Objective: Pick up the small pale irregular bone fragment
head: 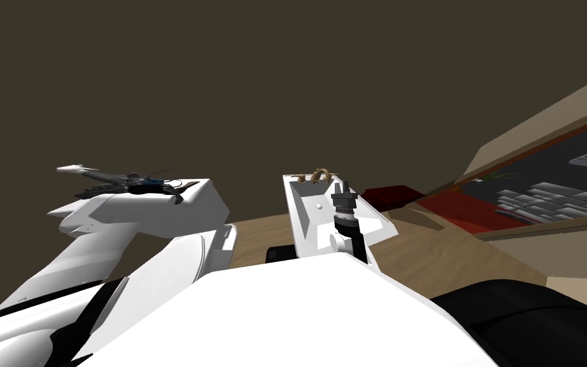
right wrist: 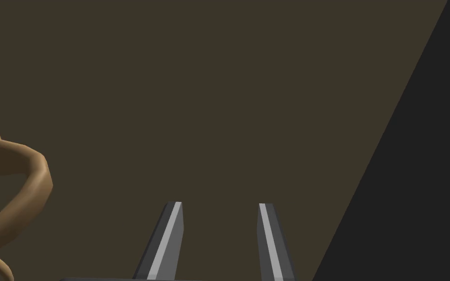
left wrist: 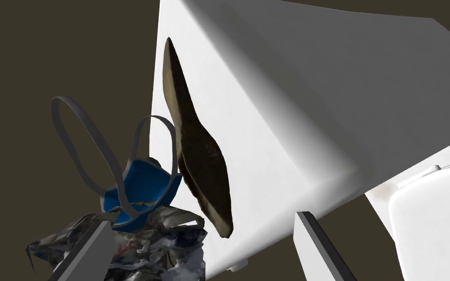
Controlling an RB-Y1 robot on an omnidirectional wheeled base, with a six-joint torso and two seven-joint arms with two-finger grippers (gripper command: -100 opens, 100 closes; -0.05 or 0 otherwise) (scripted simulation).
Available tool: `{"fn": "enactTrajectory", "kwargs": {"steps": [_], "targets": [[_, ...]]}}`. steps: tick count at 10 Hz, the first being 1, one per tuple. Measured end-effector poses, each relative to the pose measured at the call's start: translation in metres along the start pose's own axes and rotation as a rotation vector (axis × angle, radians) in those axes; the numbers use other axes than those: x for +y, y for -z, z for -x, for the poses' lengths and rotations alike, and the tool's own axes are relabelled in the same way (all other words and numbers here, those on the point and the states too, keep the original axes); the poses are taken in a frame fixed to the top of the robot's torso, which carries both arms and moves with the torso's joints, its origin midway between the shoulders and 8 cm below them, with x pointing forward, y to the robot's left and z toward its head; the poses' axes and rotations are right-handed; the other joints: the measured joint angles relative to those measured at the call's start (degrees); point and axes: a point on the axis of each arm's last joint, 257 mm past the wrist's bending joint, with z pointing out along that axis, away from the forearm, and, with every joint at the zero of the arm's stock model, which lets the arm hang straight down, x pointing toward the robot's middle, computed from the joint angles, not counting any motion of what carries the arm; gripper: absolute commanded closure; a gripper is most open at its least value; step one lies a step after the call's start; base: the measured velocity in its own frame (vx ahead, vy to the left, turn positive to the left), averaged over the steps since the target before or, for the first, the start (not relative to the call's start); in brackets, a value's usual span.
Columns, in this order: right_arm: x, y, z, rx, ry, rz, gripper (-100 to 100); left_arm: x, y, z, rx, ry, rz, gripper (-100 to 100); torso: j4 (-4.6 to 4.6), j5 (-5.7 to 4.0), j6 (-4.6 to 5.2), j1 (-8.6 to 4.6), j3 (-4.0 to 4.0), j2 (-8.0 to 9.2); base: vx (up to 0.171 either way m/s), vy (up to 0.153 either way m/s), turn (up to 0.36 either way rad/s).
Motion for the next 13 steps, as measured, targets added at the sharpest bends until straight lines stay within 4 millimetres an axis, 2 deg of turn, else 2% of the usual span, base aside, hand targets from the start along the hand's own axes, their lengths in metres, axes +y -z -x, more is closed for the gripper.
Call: {"fn": "enactTrajectory", "kwargs": {"steps": [3,7,13], "targets": [[0.000,0.000,0.000,0.000,0.000,0.000,0,-0.008,-0.003,0.021,-0.069,0.086,0.031,-100,-0.03,0.01,0.03,0.04,-0.06,-0.10,-0.012,0.019,-0.095],[0.000,0.000,0.000,0.000,0.000,0.000,0,-0.008,-0.003,0.044,-0.152,0.192,0.078,-100,-0.04,0.01,0.03,0.07,-0.09,-0.14,-0.004,0.025,-0.102],[0.000,0.000,0.000,0.000,0.000,0.000,0,0.010,0.000,0.078,-0.286,0.359,0.179,-100,-0.06,0.07,-0.03,0.20,-0.13,-0.22,0.015,0.047,-0.100]]}}
